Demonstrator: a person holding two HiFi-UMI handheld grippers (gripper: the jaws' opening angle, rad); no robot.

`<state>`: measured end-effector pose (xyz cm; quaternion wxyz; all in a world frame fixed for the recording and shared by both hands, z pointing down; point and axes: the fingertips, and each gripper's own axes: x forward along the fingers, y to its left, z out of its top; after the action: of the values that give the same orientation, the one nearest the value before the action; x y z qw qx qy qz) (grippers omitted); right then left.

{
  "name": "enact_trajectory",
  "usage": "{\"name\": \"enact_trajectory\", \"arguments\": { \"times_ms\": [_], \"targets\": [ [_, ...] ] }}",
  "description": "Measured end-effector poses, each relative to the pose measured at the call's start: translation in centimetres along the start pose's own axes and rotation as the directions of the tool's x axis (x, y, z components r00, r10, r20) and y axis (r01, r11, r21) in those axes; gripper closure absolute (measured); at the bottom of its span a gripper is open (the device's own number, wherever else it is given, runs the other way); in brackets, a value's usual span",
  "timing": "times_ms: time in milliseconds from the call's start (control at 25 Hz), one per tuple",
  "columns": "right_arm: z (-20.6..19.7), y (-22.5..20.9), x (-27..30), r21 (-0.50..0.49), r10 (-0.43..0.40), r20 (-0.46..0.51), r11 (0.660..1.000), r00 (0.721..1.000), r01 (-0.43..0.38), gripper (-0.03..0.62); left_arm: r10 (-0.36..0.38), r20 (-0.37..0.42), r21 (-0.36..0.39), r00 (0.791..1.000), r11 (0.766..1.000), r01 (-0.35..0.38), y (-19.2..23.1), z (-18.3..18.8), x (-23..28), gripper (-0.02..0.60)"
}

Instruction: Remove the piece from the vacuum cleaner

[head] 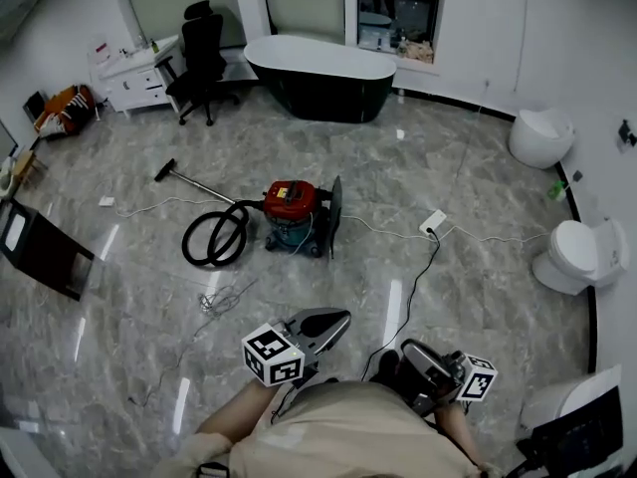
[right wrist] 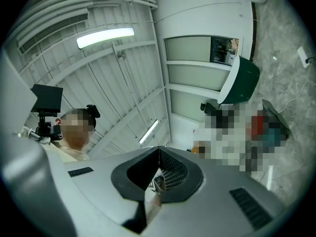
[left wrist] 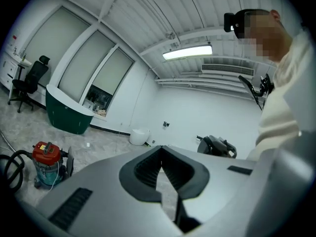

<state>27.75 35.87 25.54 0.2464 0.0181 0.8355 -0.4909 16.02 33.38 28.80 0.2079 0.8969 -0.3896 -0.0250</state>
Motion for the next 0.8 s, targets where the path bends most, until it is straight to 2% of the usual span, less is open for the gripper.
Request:
{"name": "enact_trajectory", "arguments": {
  "times_ms": [120,200,400,520,680,800],
  "targets": [
    [3.7,-1.2,-0.5,0.021,0.032,0.013,0.999,0.999,-0.032,0.592,0.052,0.011,-0.01,0.999,0.999,-0.052,0.4,1.2,2.7,0.577],
    [5.7,-1.4,-0.7,0.018,0.049,-0.025,0.999,0.999,-0.048,0.592,0.07,0.012,-0.026,0.998,0.997,-0.069,0.1,1.6,4.9,0.577],
    [10.7,-3.2,-2.0,0.047,0.088,-0.092,0.995,0.992,-0.084,0.592,0.109,-0.003,0.031,0.994,0.994,-0.109,-0.4,2.9,10.9,0.577],
    [13.2,-4.5,-3.1,0.081,0.098,-0.123,0.993,0.988,-0.088,0.592,0.155,0.011,0.027,0.988,0.988,-0.155,-0.3,3.3,13.4,0.577],
    [15.7,-6.0,-3.8,0.115,0.135,-0.183,0.987,0.974,-0.115,0.592,0.251,0.019,-0.001,0.968,0.968,-0.251,0.6,2.9,15.2,0.577],
    [16.7,-7.3,-4.0,0.126,0.163,-0.253,0.983,0.954,-0.134,0.592,0.334,0.03,-0.018,0.942,0.943,-0.333,1.5,2.7,16.0,0.577]
  ]
}}
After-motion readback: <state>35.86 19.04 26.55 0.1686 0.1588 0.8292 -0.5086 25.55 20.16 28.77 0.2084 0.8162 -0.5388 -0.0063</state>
